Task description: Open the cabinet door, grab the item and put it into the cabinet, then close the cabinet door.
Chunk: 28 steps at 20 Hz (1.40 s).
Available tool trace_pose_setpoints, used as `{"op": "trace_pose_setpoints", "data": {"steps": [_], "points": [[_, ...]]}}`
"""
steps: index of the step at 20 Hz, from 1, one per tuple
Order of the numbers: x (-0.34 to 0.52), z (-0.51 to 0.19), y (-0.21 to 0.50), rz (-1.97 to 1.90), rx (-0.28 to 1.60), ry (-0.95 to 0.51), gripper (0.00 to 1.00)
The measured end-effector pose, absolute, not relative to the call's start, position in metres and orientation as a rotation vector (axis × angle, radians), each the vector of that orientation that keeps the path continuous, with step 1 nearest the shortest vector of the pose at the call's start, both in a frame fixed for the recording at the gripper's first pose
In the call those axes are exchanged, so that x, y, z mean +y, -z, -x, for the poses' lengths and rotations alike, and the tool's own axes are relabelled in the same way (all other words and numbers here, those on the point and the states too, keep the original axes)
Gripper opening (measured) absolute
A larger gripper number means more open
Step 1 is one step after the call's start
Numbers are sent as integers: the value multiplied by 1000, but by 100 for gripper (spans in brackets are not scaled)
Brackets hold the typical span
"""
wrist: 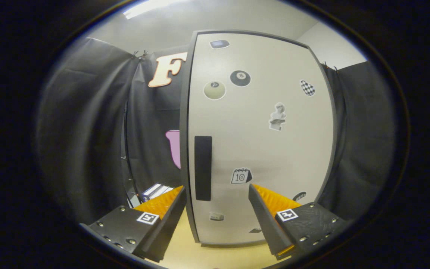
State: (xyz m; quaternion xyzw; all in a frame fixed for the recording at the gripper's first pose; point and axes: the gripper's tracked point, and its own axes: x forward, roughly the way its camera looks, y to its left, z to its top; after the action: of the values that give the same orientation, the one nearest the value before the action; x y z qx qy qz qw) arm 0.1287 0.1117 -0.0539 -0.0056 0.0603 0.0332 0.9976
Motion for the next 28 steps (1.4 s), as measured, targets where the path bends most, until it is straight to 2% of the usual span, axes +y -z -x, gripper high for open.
{"op": "trace_pose_setpoints", "data": {"steps": [5, 8, 10, 15, 17, 22, 28], "points": [[126, -164, 66, 8, 136, -48, 98], [128, -177, 69, -2, 132, -23, 84], [128, -184, 70, -5, 130, -8, 84], [134, -200, 71, -2, 118, 0, 74], [138, -195, 69, -2, 113, 7, 45], [140, -199, 77, -23, 136, 18, 29], [139, -199, 78, -37, 128, 13, 29]]}}
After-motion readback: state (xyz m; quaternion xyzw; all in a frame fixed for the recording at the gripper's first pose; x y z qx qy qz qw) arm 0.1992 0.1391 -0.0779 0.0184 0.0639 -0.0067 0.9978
